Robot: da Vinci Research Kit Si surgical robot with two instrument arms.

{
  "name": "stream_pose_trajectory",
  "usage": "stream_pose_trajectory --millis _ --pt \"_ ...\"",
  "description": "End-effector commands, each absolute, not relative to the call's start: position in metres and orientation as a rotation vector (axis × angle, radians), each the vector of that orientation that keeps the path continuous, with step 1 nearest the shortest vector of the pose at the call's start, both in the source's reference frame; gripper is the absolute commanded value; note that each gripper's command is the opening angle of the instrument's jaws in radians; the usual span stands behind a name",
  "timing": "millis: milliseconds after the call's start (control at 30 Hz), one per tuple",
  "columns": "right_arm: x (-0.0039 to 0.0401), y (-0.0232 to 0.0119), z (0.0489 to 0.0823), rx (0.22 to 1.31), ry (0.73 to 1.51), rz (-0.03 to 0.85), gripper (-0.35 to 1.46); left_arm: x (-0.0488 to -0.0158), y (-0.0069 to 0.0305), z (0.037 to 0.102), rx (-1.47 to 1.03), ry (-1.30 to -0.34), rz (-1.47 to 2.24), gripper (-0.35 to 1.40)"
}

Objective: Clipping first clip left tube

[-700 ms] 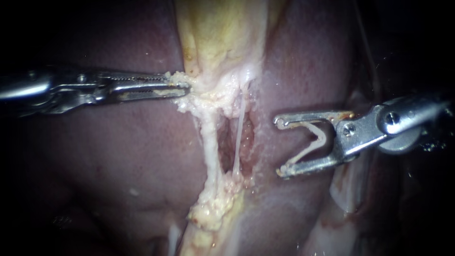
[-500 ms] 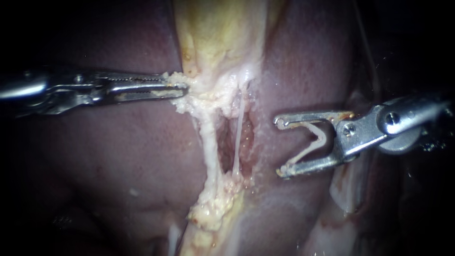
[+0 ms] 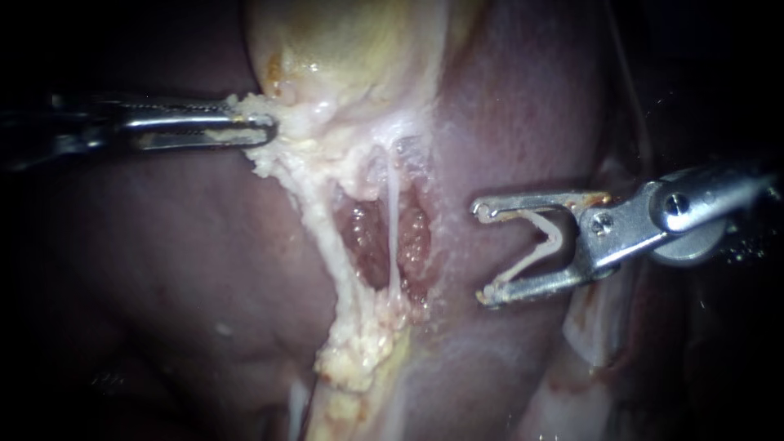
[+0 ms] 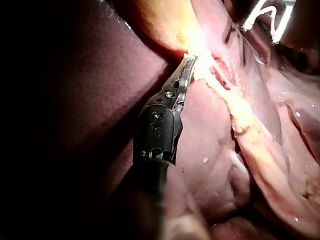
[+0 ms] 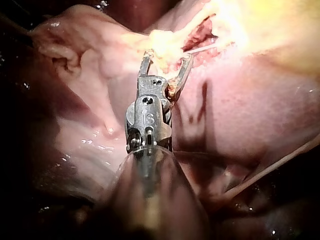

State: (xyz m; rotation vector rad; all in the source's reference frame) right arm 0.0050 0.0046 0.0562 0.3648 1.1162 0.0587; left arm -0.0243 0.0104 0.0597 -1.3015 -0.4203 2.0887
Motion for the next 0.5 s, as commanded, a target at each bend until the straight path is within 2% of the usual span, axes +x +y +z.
stream_pose_trajectory --millis 33,333,500 --pt "0.0050 0.0047 0.0561 0.365 1.116 0.059 0.50 -0.0240 0.0106 0.0595 -1.305 -0.413 2.087 -0.35" --pt "0.0065 0.0044 0.0559 0.365 1.113 0.068 0.50 -0.0238 0.0105 0.0594 -1.304 -0.407 2.085 -0.35" --pt "0.0083 0.0042 0.0564 0.401 1.097 0.148 0.50 -0.0240 0.0102 0.0591 -1.305 -0.403 2.082 -0.35"
